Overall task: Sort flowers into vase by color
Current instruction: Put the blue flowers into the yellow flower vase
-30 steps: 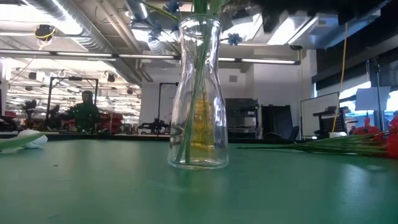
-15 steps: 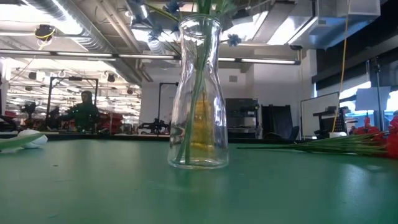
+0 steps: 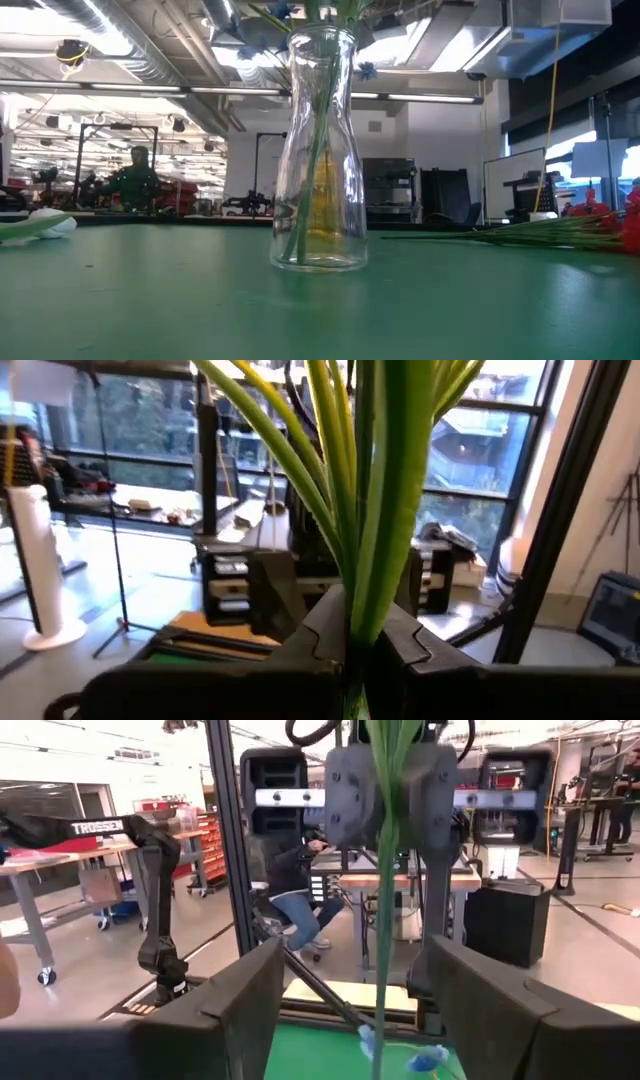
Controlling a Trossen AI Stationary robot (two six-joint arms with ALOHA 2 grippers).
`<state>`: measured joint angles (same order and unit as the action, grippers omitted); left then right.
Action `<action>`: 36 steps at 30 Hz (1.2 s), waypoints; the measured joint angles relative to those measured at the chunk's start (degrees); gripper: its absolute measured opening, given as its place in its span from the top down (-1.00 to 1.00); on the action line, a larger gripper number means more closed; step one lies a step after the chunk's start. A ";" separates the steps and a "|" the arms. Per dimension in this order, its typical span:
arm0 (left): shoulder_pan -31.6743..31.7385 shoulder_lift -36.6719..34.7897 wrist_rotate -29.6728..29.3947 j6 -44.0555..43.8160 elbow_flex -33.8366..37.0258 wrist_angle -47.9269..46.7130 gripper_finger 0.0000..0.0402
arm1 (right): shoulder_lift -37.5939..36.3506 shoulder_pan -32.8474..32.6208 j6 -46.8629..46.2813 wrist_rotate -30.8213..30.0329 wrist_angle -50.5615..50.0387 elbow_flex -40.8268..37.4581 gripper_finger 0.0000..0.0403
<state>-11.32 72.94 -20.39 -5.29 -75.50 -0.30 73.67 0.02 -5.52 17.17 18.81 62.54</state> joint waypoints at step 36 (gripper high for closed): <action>8.22 4.38 3.59 3.94 -0.02 5.09 0.96 | 1.81 -0.01 3.36 -5.25 -6.00 7.57 -0.21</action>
<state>-3.09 77.32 -16.80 -1.34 -75.53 4.79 75.48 0.01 -2.16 11.92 12.81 70.12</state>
